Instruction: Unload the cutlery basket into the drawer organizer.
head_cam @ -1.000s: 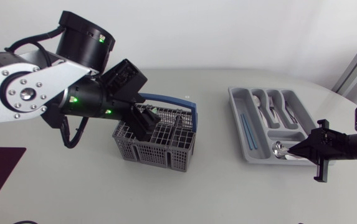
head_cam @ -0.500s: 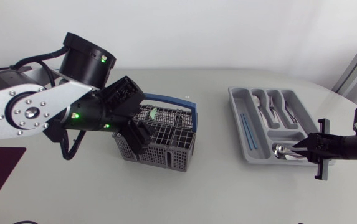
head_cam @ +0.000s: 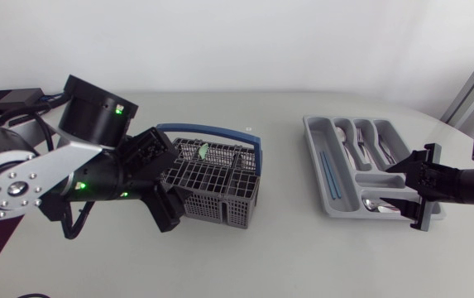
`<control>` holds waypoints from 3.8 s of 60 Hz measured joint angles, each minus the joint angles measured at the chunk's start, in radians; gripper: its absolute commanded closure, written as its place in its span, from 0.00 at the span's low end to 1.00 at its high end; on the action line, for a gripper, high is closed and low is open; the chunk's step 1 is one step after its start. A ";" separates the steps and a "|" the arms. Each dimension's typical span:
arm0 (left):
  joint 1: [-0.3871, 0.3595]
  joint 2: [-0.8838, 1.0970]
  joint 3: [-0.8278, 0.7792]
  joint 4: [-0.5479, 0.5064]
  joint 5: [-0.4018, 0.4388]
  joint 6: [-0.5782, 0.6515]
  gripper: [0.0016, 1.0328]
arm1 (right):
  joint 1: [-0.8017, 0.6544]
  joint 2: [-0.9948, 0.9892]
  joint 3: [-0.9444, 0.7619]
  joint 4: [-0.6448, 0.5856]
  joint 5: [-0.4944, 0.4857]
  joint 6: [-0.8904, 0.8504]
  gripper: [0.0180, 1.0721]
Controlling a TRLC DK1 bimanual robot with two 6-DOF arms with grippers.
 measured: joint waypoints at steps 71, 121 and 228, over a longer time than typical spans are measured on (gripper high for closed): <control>0.211 0.121 -0.261 0.293 0.001 0.090 0.85 | 0.614 0.330 0.360 0.063 0.012 0.914 0.95; 0.351 0.468 0.035 0.494 0.080 0.047 0.84 | 0.705 0.361 0.429 -0.012 -0.048 1.036 0.95; 0.285 0.646 0.342 0.308 0.142 0.013 0.84 | 0.829 0.027 0.163 -0.091 -0.037 0.997 0.95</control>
